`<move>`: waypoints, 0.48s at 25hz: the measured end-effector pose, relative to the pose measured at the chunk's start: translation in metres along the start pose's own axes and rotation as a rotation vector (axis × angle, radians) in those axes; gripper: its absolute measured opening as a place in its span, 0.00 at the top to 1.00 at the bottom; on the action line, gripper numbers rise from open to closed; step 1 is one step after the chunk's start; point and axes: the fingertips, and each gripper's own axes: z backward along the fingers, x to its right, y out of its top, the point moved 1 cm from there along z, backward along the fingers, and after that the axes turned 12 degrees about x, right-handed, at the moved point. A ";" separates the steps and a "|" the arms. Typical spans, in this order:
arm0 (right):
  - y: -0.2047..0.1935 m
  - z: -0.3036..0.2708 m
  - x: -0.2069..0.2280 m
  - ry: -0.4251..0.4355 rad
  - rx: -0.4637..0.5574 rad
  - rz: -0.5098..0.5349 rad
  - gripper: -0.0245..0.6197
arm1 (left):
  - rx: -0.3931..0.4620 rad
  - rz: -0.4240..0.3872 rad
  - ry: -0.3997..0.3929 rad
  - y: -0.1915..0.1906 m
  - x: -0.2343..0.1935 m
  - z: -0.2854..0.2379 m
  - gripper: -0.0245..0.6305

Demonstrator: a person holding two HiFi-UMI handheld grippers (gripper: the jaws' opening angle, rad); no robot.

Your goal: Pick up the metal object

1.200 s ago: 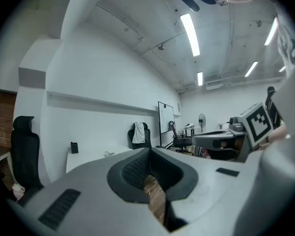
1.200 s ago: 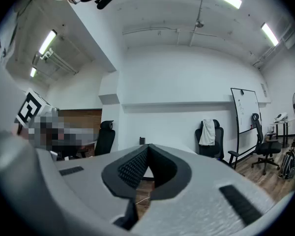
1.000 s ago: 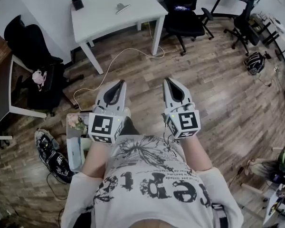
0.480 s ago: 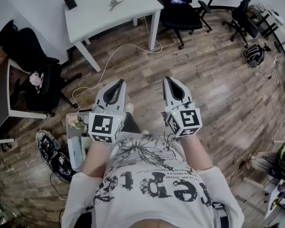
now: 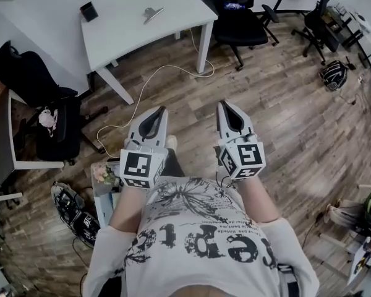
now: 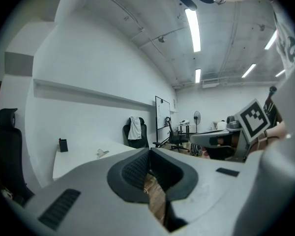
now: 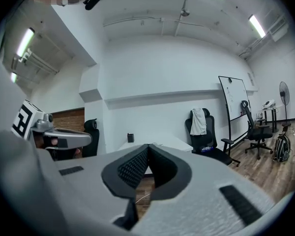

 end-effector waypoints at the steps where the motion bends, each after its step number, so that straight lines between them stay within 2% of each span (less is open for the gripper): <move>1: -0.002 -0.015 0.002 -0.002 -0.007 0.003 0.98 | 0.000 0.005 -0.003 -0.001 -0.011 -0.011 0.95; 7: -0.001 -0.123 -0.001 0.005 -0.011 0.012 0.98 | 0.024 0.014 0.016 0.005 -0.102 -0.070 0.95; 12: -0.013 -0.212 -0.014 -0.007 -0.009 -0.025 0.98 | 0.038 0.016 0.033 0.004 -0.184 -0.109 0.95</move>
